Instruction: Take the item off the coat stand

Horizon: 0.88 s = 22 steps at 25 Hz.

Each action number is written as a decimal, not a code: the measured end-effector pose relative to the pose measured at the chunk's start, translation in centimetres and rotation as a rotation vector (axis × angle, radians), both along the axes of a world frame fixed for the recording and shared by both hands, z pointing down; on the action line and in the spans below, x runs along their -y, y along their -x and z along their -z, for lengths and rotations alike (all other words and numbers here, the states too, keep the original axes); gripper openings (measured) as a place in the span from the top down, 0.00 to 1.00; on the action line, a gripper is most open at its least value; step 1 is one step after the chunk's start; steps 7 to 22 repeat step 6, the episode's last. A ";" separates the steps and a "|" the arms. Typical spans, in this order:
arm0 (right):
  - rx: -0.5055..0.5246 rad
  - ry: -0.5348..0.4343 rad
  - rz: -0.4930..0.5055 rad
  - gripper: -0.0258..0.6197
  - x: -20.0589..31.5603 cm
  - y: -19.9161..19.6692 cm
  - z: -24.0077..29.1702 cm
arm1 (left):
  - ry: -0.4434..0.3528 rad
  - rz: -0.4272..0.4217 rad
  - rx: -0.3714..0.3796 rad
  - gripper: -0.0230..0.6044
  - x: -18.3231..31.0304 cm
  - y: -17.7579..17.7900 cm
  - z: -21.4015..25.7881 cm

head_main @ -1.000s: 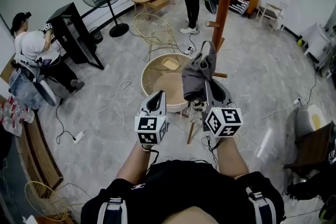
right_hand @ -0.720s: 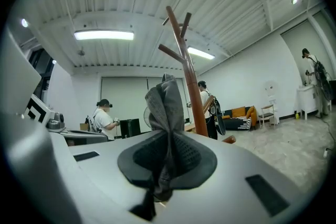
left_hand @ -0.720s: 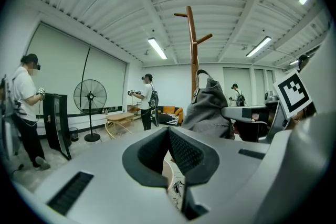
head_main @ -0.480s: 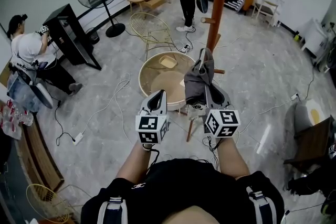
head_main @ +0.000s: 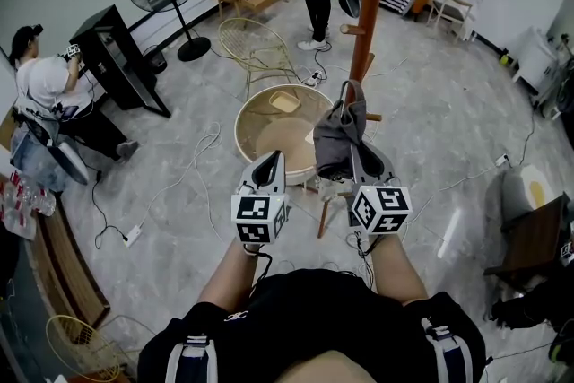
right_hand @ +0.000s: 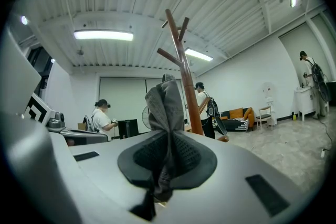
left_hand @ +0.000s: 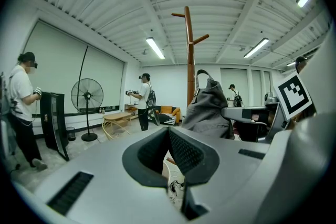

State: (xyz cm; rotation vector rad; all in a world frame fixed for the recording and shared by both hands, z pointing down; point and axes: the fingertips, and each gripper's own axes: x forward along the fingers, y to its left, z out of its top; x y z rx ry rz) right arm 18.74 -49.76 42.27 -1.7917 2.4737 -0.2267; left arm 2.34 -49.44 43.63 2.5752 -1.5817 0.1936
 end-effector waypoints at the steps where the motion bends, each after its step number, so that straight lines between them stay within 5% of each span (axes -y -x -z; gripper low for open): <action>1: 0.000 0.000 0.001 0.90 0.0 0.0 -0.1 | -0.001 0.000 0.000 0.94 0.0 0.0 0.0; 22: 0.000 -0.001 -0.002 0.90 -0.1 -0.1 -0.2 | 0.000 -0.003 0.003 0.94 0.0 -0.1 -0.1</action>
